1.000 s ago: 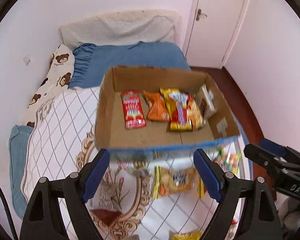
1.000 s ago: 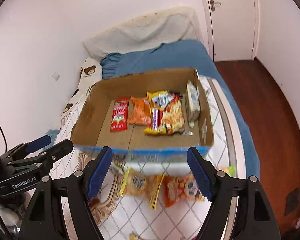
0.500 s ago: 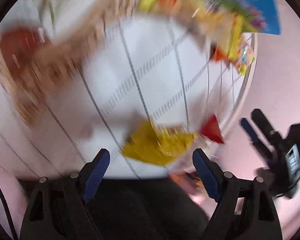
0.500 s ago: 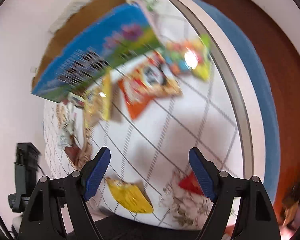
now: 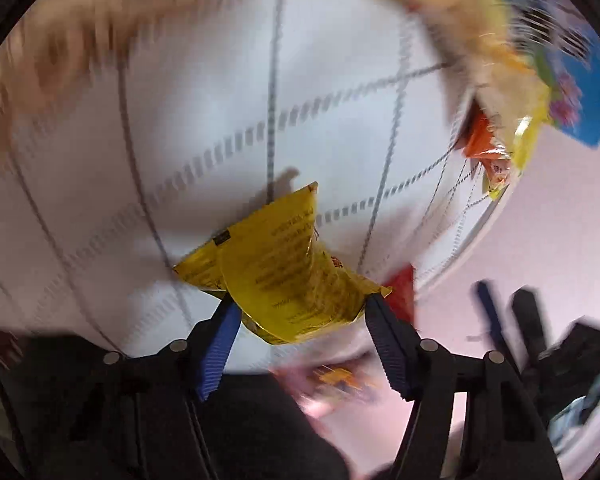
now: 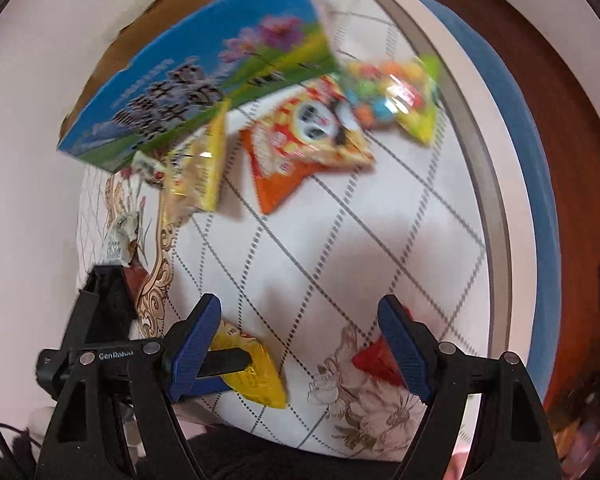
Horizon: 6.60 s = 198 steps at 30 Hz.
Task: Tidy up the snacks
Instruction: 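Grasp the yellow snack bag with the left tool, then grasp the egg biscuit bag with the right tool, then carry the yellow bag and egg biscuit bag into the box and open both tools, then raise both tools out of the box and move back over the bed, then grasp the orange panda bag with the right tool while the left tool grasps the white printed packet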
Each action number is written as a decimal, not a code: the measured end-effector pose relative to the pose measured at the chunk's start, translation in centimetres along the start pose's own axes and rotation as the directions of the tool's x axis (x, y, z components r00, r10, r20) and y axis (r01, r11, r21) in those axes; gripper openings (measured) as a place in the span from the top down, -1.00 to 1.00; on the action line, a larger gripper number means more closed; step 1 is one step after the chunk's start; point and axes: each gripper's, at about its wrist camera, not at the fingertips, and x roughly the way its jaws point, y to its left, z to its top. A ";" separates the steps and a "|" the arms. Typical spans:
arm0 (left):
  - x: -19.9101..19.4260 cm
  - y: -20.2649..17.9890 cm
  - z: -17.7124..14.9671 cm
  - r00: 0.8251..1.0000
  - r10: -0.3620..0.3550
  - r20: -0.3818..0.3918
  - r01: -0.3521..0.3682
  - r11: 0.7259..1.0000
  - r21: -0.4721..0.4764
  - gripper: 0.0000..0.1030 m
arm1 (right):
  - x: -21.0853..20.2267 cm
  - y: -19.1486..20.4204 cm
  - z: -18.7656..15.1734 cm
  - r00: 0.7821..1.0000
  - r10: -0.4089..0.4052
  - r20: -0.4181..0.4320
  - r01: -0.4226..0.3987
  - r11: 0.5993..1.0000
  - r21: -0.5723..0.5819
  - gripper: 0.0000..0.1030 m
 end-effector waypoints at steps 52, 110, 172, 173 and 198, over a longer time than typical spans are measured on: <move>-6.1 1.2 1.3 0.845 0.321 0.428 -0.469 0.829 0.304 -0.13 | 9.3 9.1 2.2 0.955 -0.266 -0.129 0.198 0.899 -0.391 -0.26; -20.1 -21.0 13.3 0.863 0.142 0.486 -0.367 0.836 0.408 0.11 | -7.2 8.7 20.2 0.962 -0.053 0.269 0.112 0.971 -0.211 -0.03; -23.5 -15.7 -1.7 0.499 0.102 0.861 -0.595 0.763 0.254 -0.98 | -13.8 10.1 10.8 0.901 -0.062 0.429 0.147 0.975 -0.168 -0.94; -23.0 -15.1 -1.6 0.508 0.116 0.854 -0.590 0.769 0.247 -0.98 | -13.2 9.6 10.8 0.911 -0.066 0.408 0.141 0.977 -0.158 -0.94; -19.2 5.3 6.0 0.684 0.429 0.589 -0.492 0.869 -0.062 -0.98 | 8.3 6.3 9.4 0.989 -0.144 -0.020 0.137 0.971 -0.197 0.00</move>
